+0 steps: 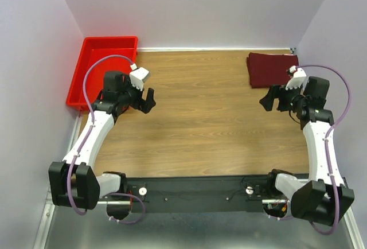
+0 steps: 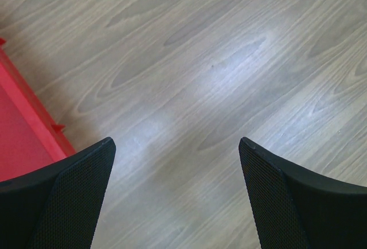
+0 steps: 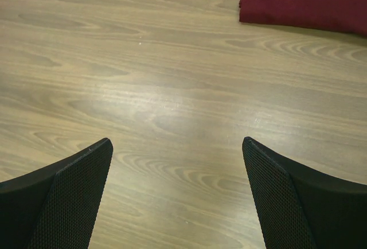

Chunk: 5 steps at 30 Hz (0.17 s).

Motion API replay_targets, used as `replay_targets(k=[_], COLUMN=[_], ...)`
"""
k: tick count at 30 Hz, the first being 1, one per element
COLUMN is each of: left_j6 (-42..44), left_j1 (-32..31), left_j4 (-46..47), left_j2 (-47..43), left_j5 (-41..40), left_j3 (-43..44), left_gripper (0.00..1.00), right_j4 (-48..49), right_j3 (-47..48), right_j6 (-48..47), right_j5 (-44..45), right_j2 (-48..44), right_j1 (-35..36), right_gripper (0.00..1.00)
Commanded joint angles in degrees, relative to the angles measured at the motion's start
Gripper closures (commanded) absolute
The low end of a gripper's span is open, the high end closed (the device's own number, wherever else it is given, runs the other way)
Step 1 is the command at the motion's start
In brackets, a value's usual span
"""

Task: Fold and stack the t-shirts
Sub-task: Reset both grippers

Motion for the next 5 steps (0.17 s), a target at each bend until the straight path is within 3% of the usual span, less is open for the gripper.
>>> replay_targets(k=[1,5], left_j6=[-0.2,-1.5], left_j1=[1.0,3.0], left_j4=[-0.2,-0.1], left_j2=[-3.0,-3.5], left_j5=[-2.6,-3.0], left_j3=[-1.6,-0.8], left_gripper=[0.04,0.04], right_j4=[-3.7,-5.1], right_j3=[-2.9,-2.8], right_j6=[-3.4,-3.4], right_j5=[-1.9,-2.5], right_j2=[-3.0,-4.0], right_j1=[0.2,0.2], right_gripper=[0.0,0.0])
